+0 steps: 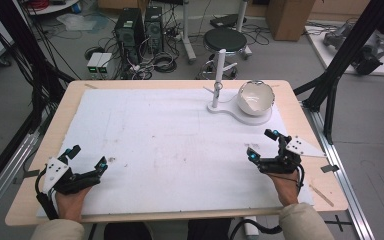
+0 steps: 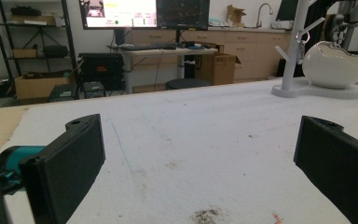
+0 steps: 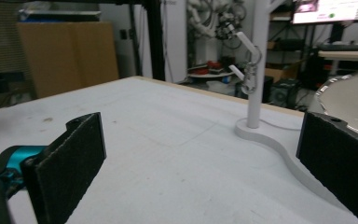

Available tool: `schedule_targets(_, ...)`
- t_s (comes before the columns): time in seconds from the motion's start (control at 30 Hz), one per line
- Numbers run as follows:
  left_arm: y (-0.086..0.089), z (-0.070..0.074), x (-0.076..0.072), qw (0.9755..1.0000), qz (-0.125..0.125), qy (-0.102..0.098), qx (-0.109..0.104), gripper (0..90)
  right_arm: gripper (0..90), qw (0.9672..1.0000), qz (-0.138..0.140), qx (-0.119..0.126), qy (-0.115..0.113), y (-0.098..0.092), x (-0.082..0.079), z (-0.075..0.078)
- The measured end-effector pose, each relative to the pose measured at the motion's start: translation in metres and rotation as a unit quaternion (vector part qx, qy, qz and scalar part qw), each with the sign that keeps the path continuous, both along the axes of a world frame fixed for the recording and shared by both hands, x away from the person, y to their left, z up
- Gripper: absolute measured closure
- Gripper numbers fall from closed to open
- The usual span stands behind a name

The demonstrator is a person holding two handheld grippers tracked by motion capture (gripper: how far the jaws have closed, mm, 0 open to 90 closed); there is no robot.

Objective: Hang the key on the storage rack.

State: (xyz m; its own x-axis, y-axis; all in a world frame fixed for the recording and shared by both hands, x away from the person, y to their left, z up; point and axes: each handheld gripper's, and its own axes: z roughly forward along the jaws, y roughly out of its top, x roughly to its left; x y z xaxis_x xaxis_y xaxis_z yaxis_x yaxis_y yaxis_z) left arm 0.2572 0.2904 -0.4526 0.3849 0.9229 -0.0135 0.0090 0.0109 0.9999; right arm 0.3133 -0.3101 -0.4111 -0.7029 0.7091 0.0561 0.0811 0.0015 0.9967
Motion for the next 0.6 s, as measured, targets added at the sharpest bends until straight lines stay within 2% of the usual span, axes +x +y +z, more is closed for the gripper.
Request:
schedule_targets(0.07, 0.0, 0.0, 0.0, 1.0, 0.0, -0.001, -0.001, 2.3, 0.3, 0.9998, -0.008, 0.017, 0.003, -0.002, -0.003, -0.008)
schedule_targets(0.17, 0.0, 0.0, 0.0, 1.0, 0.0, -0.003, -0.003, 2.3, 0.3, 0.9997, -0.008, 0.023, 0.008, -0.003, -0.005, -0.021)
schedule_targets(0.23, 0.0, 0.0, 0.0, 1.0, 0.0, -0.003, -0.003, 2.3, 0.3, 0.9997, -0.002, 0.019, 0.012, -0.004, -0.005, -0.03)
schedule_targets(0.3, 0.0, 0.0, 0.0, 1.0, -0.001, -0.002, -0.004, 2.3, 0.3, 0.9996, -0.001, 0.008, 0.028, -0.002, -0.005, -0.039)
schedule_targets(0.37, 0.0, 0.0, 0.0, 1.0, -0.001, -0.002, -0.004, 2.3, 0.4, 0.9997, -0.022, 0.001, 0.007, 0.0, -0.009, -0.039)
schedule_targets(0.6, 0.0, 0.0, -0.001, 1.0, 0.0, -0.004, -0.004, 2.3, 0.4, 0.9995, -0.029, 0.0, 0.011, 0.001, -0.01, -0.04)
